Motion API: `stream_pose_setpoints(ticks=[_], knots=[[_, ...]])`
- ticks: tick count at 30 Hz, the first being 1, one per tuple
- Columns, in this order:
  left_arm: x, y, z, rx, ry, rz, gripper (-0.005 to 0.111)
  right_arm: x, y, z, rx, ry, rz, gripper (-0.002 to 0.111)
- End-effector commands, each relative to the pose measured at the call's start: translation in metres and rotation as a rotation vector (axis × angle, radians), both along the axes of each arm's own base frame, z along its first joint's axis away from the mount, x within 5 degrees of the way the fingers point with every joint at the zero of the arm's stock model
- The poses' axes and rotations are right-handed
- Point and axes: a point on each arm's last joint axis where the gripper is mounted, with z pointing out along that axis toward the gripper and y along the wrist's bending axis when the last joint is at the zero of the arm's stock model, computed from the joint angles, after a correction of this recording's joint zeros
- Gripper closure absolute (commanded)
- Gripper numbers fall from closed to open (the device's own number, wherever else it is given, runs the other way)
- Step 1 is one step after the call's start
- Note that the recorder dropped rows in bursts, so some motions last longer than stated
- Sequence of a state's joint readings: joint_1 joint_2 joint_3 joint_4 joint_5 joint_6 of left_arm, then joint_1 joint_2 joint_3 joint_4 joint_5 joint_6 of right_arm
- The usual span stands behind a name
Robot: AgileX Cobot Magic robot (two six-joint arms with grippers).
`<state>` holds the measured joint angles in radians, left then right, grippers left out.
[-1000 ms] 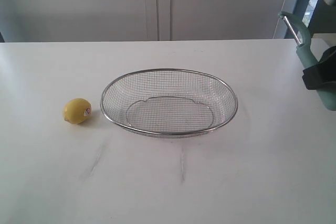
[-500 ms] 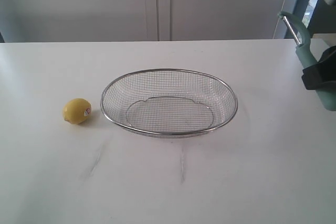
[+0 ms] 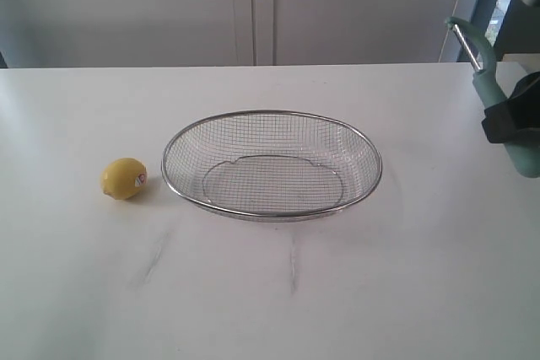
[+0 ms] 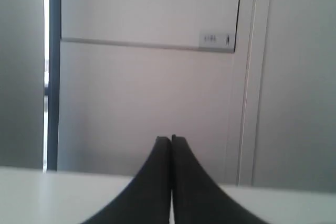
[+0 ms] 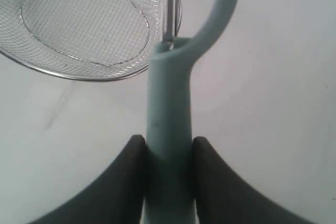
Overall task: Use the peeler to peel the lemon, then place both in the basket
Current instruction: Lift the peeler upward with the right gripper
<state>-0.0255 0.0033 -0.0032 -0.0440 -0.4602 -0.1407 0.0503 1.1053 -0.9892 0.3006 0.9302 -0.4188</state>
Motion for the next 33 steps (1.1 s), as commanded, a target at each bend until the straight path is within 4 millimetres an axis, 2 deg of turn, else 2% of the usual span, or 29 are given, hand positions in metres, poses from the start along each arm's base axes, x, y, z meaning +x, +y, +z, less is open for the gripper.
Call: stream_pose_setpoints(ticks=[1, 4, 14, 28, 33], knots=[[-0.010, 0.003, 0.019, -0.033, -0.248, 0.022, 0.107, -0.001, 0.000, 0.002, 0.012, -0.017, -0.008, 0.108], [-0.011, 0.003, 0.022, -0.031, -0.273, 0.025, 0.107, -0.001, 0.000, 0.002, 0.012, -0.017, -0.008, 0.108], [-0.021, 0.003, 0.057, 0.010, -0.356, 0.047, 0.107, -0.001, 0.001, 0.002, 0.027, -0.017, -0.009, 0.108], [0.011, 0.002, 0.089, 0.049, -0.222, 0.058, 0.107, -0.001, 0.002, 0.002, 0.039, -0.016, -0.009, 0.108], [0.025, -0.002, 0.107, 0.046, -0.227, 0.014, 0.107, -0.001, 0.002, 0.003, 0.043, -0.020, -0.010, 0.108]])
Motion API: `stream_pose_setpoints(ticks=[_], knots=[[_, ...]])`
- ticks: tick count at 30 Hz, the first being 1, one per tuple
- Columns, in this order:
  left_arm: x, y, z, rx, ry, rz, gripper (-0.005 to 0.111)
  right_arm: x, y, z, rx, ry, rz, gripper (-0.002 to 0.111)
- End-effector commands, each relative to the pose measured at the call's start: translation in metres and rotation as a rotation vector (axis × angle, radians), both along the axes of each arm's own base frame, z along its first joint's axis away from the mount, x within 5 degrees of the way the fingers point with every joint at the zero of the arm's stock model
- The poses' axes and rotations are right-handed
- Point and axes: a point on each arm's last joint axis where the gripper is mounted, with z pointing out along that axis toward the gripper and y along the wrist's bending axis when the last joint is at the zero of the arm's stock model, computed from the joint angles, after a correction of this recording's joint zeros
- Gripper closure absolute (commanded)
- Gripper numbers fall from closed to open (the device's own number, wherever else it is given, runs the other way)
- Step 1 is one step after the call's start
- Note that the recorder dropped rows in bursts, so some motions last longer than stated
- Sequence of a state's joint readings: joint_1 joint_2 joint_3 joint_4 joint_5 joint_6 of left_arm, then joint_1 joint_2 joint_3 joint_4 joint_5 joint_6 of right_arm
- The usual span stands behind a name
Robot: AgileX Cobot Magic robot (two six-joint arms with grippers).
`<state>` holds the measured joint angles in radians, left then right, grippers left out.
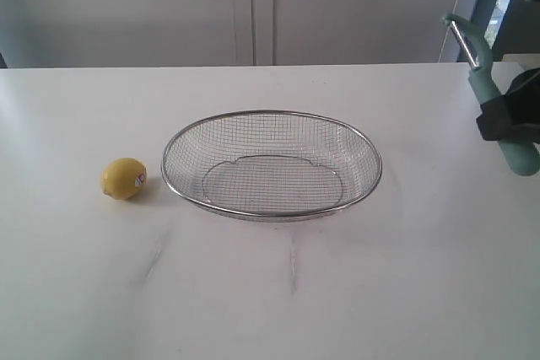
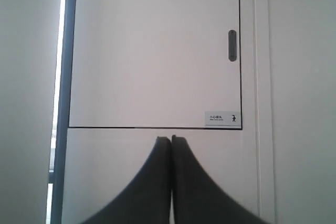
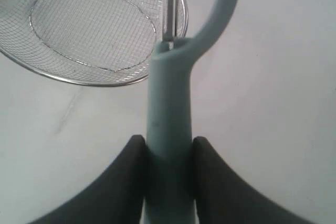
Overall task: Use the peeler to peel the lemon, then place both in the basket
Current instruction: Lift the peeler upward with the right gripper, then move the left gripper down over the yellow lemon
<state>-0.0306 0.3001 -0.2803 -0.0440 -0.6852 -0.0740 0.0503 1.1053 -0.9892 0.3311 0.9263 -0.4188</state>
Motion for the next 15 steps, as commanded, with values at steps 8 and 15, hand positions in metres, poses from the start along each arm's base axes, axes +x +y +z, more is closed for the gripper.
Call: stream_pose_setpoints(ticks=[8, 15], knots=[[0.047, -0.025, 0.022, 0.205, 0.080, -0.090, 0.107, -0.001, 0.000, 0.002, 0.013, -0.018, -0.009, 0.108], [0.080, -0.044, 0.010, 0.409, 0.192, -0.096, 0.107, -0.001, 0.000, 0.002, 0.013, -0.018, -0.009, 0.108]])
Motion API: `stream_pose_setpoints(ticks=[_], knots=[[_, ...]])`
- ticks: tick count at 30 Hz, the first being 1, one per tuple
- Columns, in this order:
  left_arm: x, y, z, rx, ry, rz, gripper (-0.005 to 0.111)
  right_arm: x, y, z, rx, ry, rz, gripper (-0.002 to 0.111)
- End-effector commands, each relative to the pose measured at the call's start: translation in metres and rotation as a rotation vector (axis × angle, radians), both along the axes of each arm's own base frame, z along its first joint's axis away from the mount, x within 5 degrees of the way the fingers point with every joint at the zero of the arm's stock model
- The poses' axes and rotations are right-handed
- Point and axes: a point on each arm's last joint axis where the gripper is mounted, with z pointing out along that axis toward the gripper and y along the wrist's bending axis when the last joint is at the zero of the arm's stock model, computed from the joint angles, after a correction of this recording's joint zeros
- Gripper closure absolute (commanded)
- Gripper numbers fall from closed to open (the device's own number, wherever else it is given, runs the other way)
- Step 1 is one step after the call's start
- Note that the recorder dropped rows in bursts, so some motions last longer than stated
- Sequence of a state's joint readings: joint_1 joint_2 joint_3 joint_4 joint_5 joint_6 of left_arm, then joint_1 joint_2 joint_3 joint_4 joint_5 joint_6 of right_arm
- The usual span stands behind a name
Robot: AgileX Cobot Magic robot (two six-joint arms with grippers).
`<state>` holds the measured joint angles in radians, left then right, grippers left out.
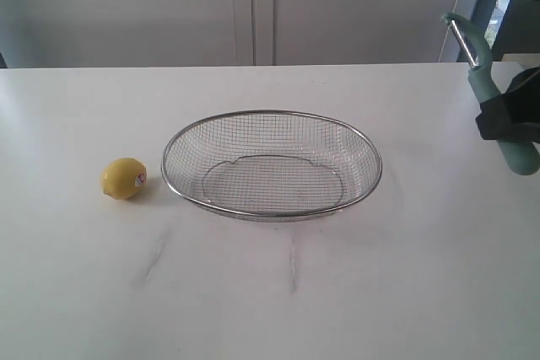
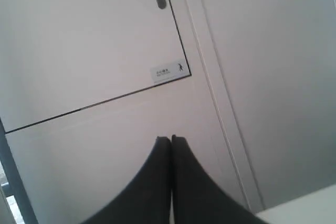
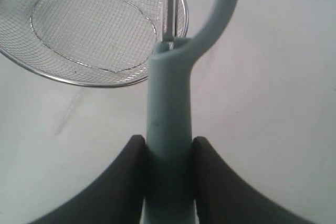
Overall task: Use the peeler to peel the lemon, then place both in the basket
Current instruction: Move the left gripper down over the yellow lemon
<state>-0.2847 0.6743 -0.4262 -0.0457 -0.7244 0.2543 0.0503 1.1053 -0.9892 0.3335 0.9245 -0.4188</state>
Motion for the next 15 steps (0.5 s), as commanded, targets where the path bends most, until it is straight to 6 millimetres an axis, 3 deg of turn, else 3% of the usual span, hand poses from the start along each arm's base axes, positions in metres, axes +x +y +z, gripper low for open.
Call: stream_pose_setpoints(ticks=[1, 15], knots=[[0.019, -0.009, -0.006, 0.094, 0.047, 0.009, 0.107, -0.001, 0.000, 0.002, 0.010, -0.016, -0.008, 0.108], [0.083, -0.029, -0.033, 0.168, 0.284, -0.006, 0.107, -0.001, 0.000, 0.002, 0.010, -0.016, -0.008, 0.108]])
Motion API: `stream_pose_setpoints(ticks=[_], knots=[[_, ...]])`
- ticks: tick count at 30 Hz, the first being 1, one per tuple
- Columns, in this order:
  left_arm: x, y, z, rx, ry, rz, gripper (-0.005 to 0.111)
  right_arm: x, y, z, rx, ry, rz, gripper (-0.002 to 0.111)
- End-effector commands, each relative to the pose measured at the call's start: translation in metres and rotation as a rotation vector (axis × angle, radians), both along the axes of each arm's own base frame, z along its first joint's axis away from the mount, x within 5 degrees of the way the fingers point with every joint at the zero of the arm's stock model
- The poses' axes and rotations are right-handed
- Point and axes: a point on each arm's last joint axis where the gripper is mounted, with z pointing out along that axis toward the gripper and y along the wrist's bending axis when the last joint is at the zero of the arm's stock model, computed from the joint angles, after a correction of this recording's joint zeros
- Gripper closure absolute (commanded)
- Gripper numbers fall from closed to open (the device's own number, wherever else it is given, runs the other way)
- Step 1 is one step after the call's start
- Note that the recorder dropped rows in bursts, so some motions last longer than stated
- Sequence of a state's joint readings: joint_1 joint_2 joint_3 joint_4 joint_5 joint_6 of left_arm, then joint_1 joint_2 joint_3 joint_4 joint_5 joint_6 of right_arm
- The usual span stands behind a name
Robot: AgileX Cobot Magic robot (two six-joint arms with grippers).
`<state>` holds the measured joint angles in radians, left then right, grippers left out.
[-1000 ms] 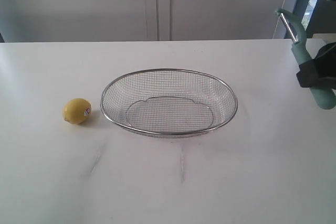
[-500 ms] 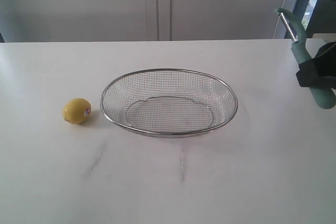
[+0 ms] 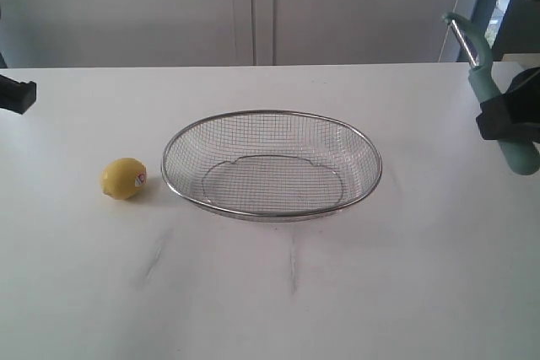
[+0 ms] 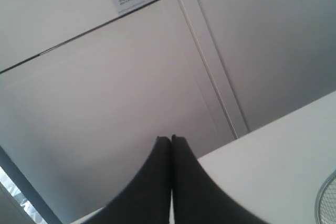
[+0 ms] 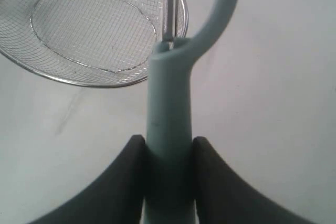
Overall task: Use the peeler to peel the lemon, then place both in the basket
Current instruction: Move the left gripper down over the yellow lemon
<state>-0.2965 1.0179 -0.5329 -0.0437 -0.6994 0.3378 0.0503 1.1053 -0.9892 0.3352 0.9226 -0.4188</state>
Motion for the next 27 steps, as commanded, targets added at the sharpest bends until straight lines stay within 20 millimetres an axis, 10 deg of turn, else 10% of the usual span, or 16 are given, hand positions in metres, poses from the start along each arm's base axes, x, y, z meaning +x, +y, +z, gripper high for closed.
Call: stream_pose_setpoints(ticks=[1, 27], knots=[[0.016, -0.007, -0.008, 0.015, 0.065, -0.006, 0.107, -0.001, 0.000, 0.002, 0.010, -0.015, -0.008, 0.108], [0.093, -0.038, -0.057, 0.192, 0.796, -0.082, 0.107, -0.001, 0.000, 0.002, 0.012, -0.015, -0.008, 0.108]])
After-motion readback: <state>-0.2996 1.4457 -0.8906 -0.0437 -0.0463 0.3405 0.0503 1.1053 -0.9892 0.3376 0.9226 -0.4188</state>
